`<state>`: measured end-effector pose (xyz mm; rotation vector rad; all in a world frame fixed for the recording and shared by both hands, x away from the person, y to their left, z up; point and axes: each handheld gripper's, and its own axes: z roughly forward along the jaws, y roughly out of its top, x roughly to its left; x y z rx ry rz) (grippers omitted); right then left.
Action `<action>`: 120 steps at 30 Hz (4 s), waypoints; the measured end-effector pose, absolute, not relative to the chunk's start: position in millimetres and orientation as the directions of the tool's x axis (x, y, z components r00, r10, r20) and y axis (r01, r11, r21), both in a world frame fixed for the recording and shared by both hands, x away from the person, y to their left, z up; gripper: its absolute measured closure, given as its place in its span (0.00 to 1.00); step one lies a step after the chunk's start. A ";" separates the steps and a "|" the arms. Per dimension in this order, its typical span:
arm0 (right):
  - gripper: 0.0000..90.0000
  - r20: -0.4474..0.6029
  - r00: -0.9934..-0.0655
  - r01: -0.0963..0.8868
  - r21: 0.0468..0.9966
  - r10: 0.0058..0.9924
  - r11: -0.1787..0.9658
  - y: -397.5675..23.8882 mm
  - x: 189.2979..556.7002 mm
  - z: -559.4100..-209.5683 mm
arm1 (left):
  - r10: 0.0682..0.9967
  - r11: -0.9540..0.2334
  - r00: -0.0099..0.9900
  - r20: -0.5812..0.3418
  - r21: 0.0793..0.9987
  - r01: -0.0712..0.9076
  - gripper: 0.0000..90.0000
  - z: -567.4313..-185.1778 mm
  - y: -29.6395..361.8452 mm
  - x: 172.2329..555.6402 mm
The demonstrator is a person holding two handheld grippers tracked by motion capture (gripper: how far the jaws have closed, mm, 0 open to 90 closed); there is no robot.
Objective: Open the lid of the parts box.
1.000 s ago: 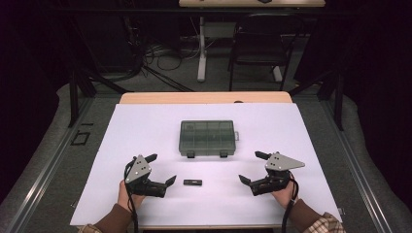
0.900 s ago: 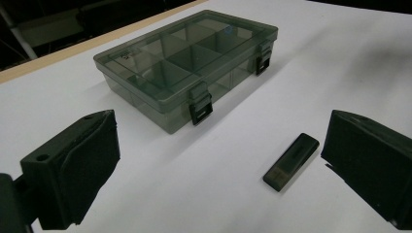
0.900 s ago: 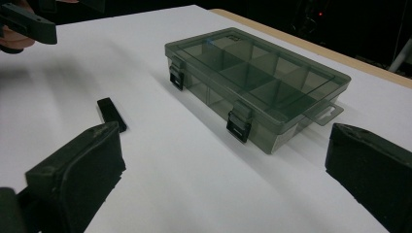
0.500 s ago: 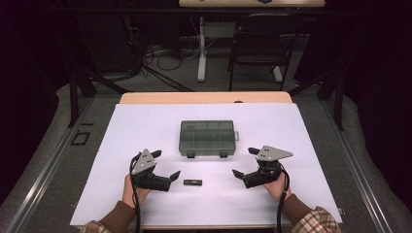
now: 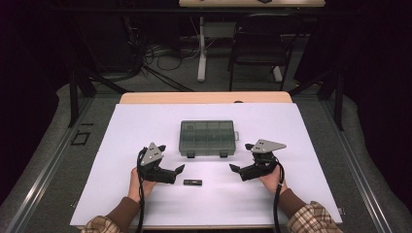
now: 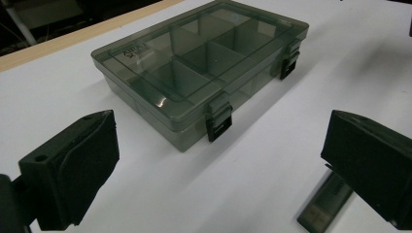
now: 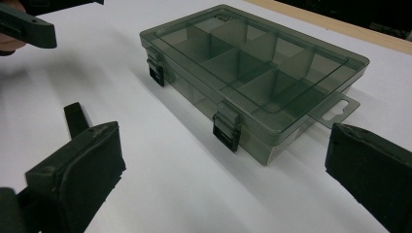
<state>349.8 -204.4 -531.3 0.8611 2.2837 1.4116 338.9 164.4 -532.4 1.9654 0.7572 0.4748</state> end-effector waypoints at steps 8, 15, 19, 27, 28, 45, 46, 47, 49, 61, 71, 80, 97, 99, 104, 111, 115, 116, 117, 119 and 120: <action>0.00 0.046 -0.764 0.341 0.876 0.644 0.342 -198.8 361.8 -534.2 | 0.681 -0.377 0.732 0.023 0.868 0.324 0.00 -536.0 156.1 353.2; 0.00 0.052 -0.763 0.357 0.865 0.644 0.353 -194.9 371.2 -535.7 | 0.688 -0.394 0.725 0.016 0.847 0.356 0.00 -541.1 147.7 368.0; 0.00 0.058 -0.757 0.377 0.853 0.651 0.362 -191.6 377.5 -538.0 | 0.695 -0.399 0.719 0.010 0.837 0.374 0.00 -543.6 143.1 374.3; 0.00 0.043 -0.749 0.396 0.829 0.661 0.395 -183.9 392.8 -539.7 | 0.684 -0.441 0.729 0.033 0.815 0.377 0.01 -549.2 133.3 383.2; 0.00 0.040 -0.747 0.399 0.825 0.663 0.400 -183.0 394.2 -540.2 | 0.687 -0.437 0.726 0.032 0.816 0.378 0.01 -548.7 132.8 384.4; 0.25 -0.010 -0.740 0.406 0.791 0.673 0.458 -178.8 398.2 -543.9 | 0.704 -0.472 0.709 0.043 0.774 0.422 0.06 -553.0 131.3 390.1; 0.27 -0.012 -0.736 0.408 0.790 0.677 0.458 -179.2 398.3 -544.1 | 0.703 -0.474 0.710 0.046 0.774 0.420 0.07 -553.2 131.3 389.9; 0.27 -0.011 -0.733 0.412 0.789 0.680 0.456 -179.6 398.3 -544.0 | 0.702 -0.476 0.711 0.050 0.775 0.415 0.09 -553.0 131.5 389.7; 0.30 -0.012 -0.728 0.411 0.792 0.685 0.451 -180.1 398.6 -544.3 | 0.707 -0.476 0.705 0.060 0.777 0.412 0.12 -552.6 131.5 389.6; 0.35 -0.007 -0.716 0.433 0.780 0.699 0.451 -180.9 399.7 -549.0 | 0.697 -0.481 0.714 0.067 0.782 0.396 0.26 -554.1 132.9 388.6; 0.35 0.006 -0.707 0.453 0.772 0.707 0.446 -179.3 400.2 -552.4 | 0.699 -0.487 0.711 0.075 0.778 0.396 0.32 -555.5 132.8 389.4; 0.35 0.011 -0.702 0.455 0.776 0.712 0.437 -178.9 399.6 -552.5 | 0.699 -0.480 0.712 0.064 0.779 0.402 0.33 -556.1 134.2 389.6; 0.36 0.033 -0.698 0.466 0.780 0.716 0.418 -180.2 399.7 -552.8 | 0.708 -0.476 0.704 0.065 0.780 0.407 0.33 -556.0 132.7 388.9; 0.36 0.033 -0.697 0.467 0.779 0.716 0.418 -180.3 399.5 -552.8 | 0.706 -0.473 0.706 0.060 0.782 0.406 0.32 -555.9 133.5 389.2; 0.37 0.027 -0.699 0.461 0.781 0.715 0.421 -180.5 399.2 -553.0 | 0.702 -0.498 0.708 0.080 0.767 0.406 0.32 -557.1 131.6 389.1; 0.38 0.028 -0.698 0.463 0.780 0.716 0.421 -180.6 398.7 -552.6 | 0.706 -0.486 0.705 0.073 0.773 0.407 0.32 -557.6 132.2 388.7; 0.39 0.030 -0.699 0.461 0.782 0.714 0.419 -181.2 398.3 -552.5 | 0.705 -0.481 0.706 0.066 0.776 0.407 0.32 -557.9 132.5 388.8; 0.39 0.029 -0.700 0.460 0.782 0.714 0.420 -181.4 398.4 -552.6 | 0.705 -0.480 0.706 0.065 0.777 0.408 0.32 -557.9 132.5 388.7; 0.39 0.030 -0.699 0.461 0.783 0.714 0.418 -181.4 398.3 -552.6 | 0.706 -0.479 0.706 0.064 0.777 0.408 0.33 -558.0 132.5 388.7; 0.39 0.032 -0.698 0.462 0.784 0.715 0.415 -181.5 398.1 -552.7 | 0.704 -0.483 0.707 0.067 0.776 0.407 0.33 -557.7 132.6 388.8; 0.39 0.034 -0.699 0.460 0.786 0.715 0.412 -181.7 398.1 -552.9 | 0.704 -0.483 0.707 0.068 0.776 0.406 0.33 -557.7 132.6 388.9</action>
